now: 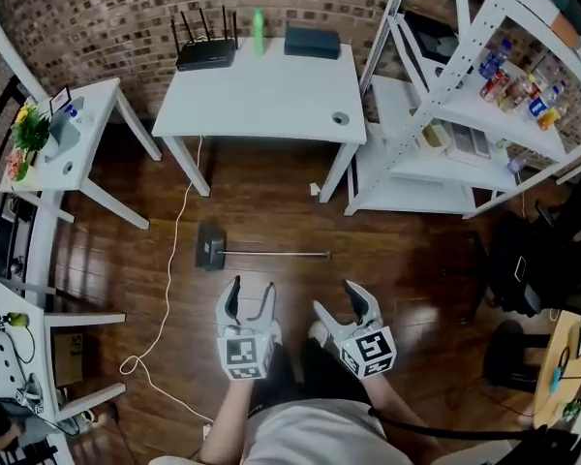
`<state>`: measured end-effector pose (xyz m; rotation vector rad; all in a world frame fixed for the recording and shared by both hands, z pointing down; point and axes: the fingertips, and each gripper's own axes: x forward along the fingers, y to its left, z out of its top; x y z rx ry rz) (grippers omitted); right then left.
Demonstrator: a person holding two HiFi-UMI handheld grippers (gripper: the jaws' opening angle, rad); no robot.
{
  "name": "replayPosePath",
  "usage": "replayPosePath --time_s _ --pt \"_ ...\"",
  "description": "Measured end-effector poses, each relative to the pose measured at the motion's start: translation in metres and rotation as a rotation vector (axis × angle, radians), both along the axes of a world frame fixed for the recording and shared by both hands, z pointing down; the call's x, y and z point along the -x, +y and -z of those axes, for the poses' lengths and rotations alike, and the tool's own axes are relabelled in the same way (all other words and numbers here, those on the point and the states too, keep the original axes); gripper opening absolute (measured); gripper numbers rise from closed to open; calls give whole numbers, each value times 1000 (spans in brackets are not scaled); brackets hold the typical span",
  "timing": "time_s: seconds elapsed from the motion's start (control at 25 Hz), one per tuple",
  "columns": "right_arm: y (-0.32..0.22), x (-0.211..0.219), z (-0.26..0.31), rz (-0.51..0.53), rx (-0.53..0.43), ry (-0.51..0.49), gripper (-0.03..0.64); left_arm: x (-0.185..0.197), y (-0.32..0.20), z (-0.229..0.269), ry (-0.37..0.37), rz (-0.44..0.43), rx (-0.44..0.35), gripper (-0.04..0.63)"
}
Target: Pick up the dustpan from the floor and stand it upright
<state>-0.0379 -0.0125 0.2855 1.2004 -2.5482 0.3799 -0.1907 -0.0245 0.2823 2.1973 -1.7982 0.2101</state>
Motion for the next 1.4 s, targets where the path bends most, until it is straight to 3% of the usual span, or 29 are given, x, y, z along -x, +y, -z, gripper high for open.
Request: replayPosePath --time_s 0.2,0.48,0.8,0.96,1.4 --pt "-31 -10 -12 -17 18 3 278 -12 -15 -28 38 -16 80 295" --pt "-43 -46 -22 -32 46 22 278 -51 -27 -37 36 -54 120 295" --pt "-42 -81 -76 -9 139 37 278 -75 -30 -94 14 -57 209 295" --pt "-53 -86 -116 25 167 68 278 -80 -49 -136 -30 -89 233 297" --pt "-82 -70 -282 17 212 93 278 -68 -84 -273 7 -142 234 308"
